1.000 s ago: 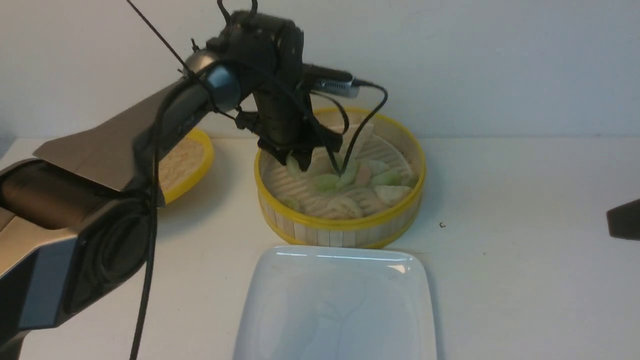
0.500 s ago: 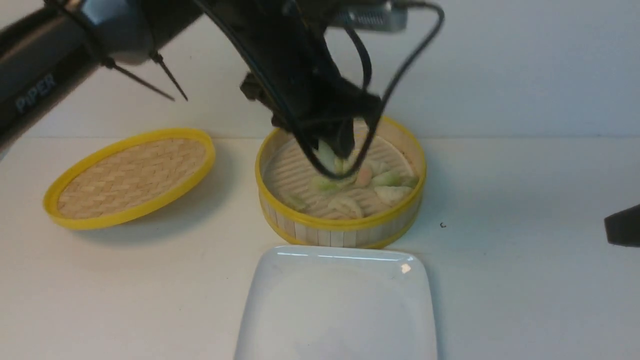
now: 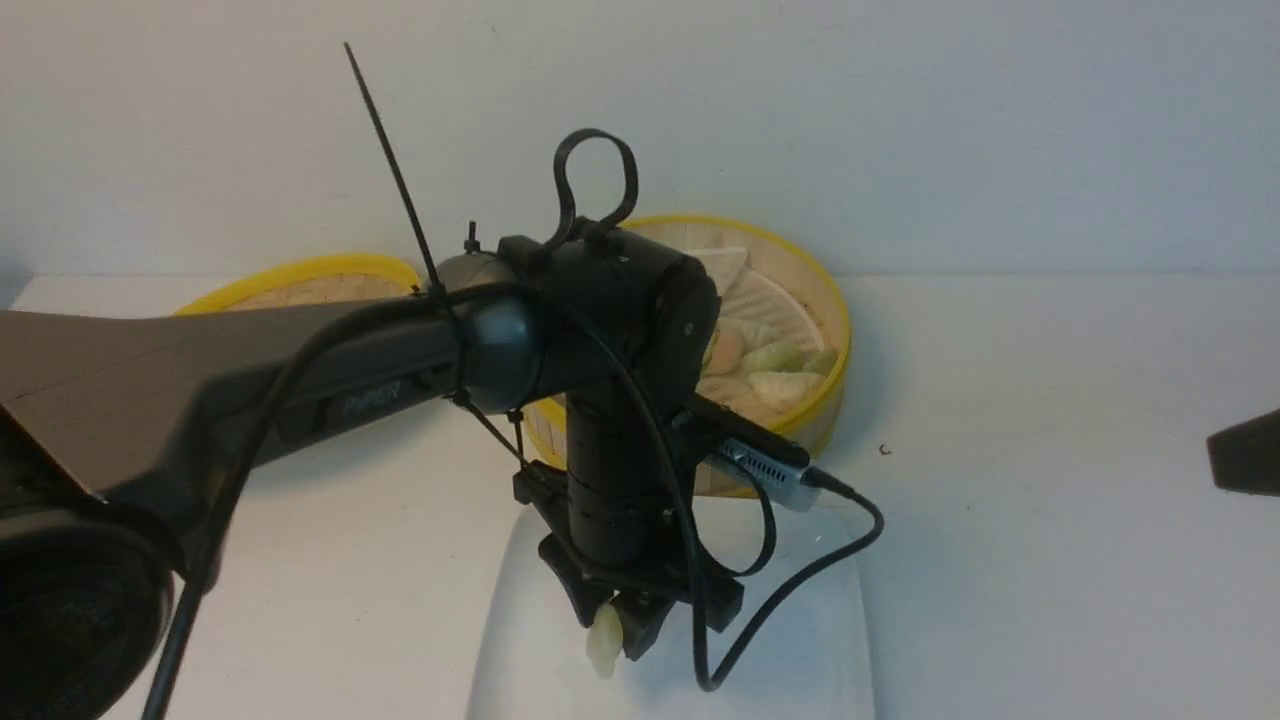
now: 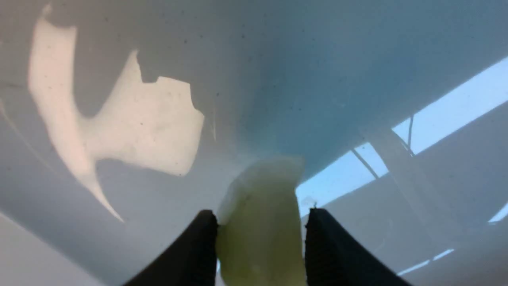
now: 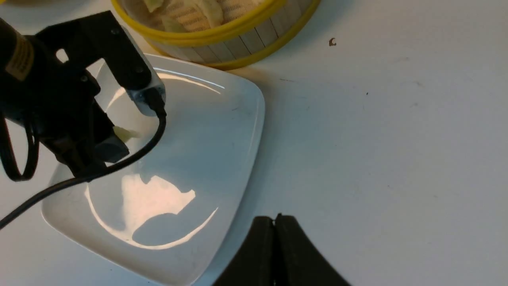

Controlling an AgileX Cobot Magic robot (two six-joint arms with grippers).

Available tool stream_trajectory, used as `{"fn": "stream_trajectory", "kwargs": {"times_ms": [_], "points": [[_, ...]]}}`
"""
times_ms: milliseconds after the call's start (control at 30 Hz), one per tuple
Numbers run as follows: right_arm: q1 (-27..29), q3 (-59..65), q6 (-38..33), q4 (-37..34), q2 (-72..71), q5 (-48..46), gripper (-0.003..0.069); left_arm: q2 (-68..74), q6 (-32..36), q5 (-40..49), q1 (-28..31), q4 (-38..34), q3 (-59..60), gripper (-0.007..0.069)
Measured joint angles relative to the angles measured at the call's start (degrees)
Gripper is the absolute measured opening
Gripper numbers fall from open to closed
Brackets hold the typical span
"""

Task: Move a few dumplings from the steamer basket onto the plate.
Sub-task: Use the left arm to put the dumpling into the plate, then use the right arm to grab a dumpling from inside the steamer

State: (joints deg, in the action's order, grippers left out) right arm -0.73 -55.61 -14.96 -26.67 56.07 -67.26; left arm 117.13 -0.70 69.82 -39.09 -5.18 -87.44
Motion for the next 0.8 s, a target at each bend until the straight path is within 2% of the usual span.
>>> {"fn": "stream_trajectory", "kwargs": {"times_ms": [167, 233, 300, 367, 500, 533, 600, 633, 700, 800], "points": [[0.0, -1.5, -2.6, -2.6, 0.8, -0.1, -0.0011, -0.5, -0.1, 0.0, 0.0, 2.3, -0.8, 0.0484], [0.0, -3.6, -3.1, -3.9, 2.1, -0.3, -0.0011, -1.2, -0.1, 0.0, 0.0, 4.1, -2.0, 0.0498], [0.0, -6.2, -3.7, -4.8, 4.3, -1.0, -0.001, -2.7, -0.2, -0.1, 0.0, 5.8, -2.5, 0.0476], [-0.6, -9.2, -4.0, -4.9, 7.2, -1.9, -0.0011, -5.0, -0.2, -0.1, 0.1, 7.3, -2.5, 0.0394], [-5.6, -16.5, -4.0, -3.5, 15.5, -3.3, -0.0011, -13.1, -0.7, 0.0, 2.8, 7.0, -2.6, 0.0115], [-6.7, -17.9, -3.9, -2.7, 16.8, -3.3, -0.001, -15.4, -0.9, 0.1, 3.8, 6.9, -2.5, 0.0073], [-10.9, -21.7, -3.3, 0.1, 22.0, -3.3, -0.001, -20.4, -2.0, 0.2, 7.1, 6.6, -1.4, 0.0015], [-11.3, -22.5, -3.1, 0.3, 22.9, -3.3, -0.001, -20.9, -2.0, 0.2, 7.1, 6.6, -1.4, 0.0015], [-15.7, -27.4, -1.2, 3.8, 29.5, -2.6, -0.0007, -28.1, -2.4, 0.4, 11.4, 6.3, 2.0, -0.0004], [-18.8, -32.9, -0.2, 6.5, 36.9, -0.9, 0.0011, -35.0, -2.4, 0.7, 15.2, 6.2, 7.0, -0.0006]]}}
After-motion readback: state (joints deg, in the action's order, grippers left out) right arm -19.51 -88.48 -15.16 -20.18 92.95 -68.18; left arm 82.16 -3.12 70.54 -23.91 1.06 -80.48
